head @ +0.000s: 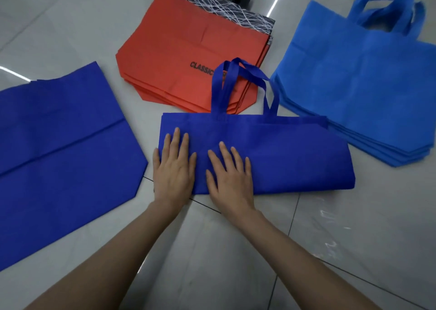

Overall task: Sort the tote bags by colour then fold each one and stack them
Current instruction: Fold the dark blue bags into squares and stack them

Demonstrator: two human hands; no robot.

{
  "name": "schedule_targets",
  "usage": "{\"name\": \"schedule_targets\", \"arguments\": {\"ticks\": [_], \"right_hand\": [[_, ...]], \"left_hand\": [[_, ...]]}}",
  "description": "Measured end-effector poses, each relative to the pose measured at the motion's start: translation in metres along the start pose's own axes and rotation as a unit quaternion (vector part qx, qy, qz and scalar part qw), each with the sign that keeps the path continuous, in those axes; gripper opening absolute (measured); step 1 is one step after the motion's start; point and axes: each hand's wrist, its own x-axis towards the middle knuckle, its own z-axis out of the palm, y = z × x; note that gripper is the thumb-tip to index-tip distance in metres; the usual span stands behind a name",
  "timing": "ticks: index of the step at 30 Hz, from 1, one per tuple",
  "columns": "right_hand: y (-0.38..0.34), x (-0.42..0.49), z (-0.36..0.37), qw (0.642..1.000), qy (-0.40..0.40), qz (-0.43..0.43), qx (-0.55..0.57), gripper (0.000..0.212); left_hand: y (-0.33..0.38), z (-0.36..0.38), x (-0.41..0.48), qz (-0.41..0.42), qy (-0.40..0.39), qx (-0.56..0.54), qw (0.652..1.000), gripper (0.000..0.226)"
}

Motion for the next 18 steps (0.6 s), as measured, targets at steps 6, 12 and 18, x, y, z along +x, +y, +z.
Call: {"name": "schedule_targets", "arguments": {"ticks": [6, 12, 18], "right_hand": [[0.010, 0.038, -0.004, 0.988, -0.097, -0.115, -0.042, 0.055], [0.100, 0.046, -0.021, 0.993, -0.098, 0.011, -0.069, 0.053], [0.168, 0.040, -0.046, 0.986, -0.101, 0.071, -0.109, 0.052]], "left_hand": [[-0.003, 0.015, 0.000, -0.026, -0.016, 0.029, 0.999, 0.065], [0.000, 0.014, -0.001, -0.044, -0.012, 0.042, 0.998, 0.064], [0.003, 0.012, -0.001, -0.050, -0.017, 0.038, 0.998, 0.056]]}}
